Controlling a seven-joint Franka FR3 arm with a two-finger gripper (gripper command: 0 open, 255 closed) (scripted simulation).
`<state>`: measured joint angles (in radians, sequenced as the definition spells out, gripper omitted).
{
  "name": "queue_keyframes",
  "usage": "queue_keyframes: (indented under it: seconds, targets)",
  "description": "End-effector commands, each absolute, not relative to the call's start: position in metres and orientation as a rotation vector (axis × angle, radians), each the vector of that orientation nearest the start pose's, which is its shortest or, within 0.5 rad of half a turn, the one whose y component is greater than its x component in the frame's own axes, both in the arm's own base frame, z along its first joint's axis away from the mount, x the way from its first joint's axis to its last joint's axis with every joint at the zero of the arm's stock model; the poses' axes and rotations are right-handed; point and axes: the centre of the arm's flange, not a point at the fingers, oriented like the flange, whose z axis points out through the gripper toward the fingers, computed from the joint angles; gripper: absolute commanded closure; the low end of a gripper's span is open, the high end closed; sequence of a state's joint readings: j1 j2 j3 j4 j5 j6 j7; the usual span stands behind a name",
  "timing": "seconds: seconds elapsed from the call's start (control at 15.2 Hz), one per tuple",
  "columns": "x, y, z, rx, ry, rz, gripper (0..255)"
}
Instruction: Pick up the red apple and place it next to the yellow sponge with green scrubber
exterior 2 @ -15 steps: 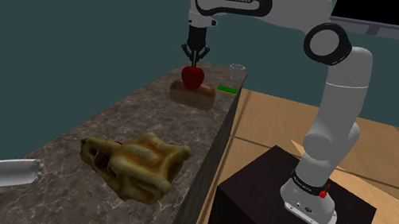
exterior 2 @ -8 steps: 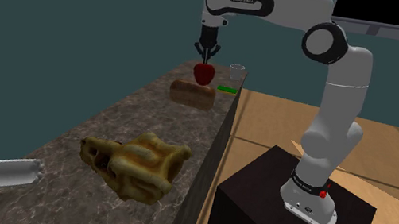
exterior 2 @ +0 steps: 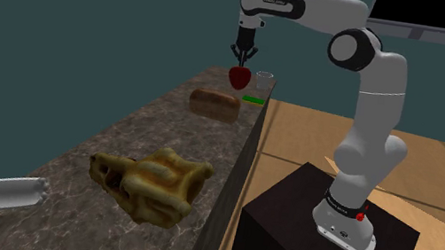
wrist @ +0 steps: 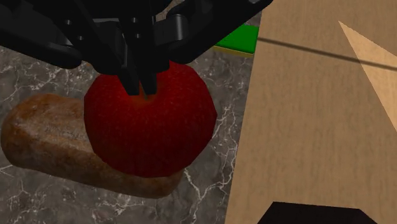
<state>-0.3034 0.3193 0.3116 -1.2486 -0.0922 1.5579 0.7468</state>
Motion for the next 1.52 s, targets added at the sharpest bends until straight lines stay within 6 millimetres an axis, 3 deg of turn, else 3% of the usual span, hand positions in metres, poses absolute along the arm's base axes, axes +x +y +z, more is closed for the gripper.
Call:
queue_keyframes:
  seconds: [0.0,0.66,1.45]
  targets:
    - [0.649,-0.067,0.589,-2.916,1.155,-0.004,255]
    - [0.678,-0.199,0.589,-2.916,1.155,-0.004,255]
    - [0.678,-0.199,0.526,-2.916,1.155,-0.004,255]
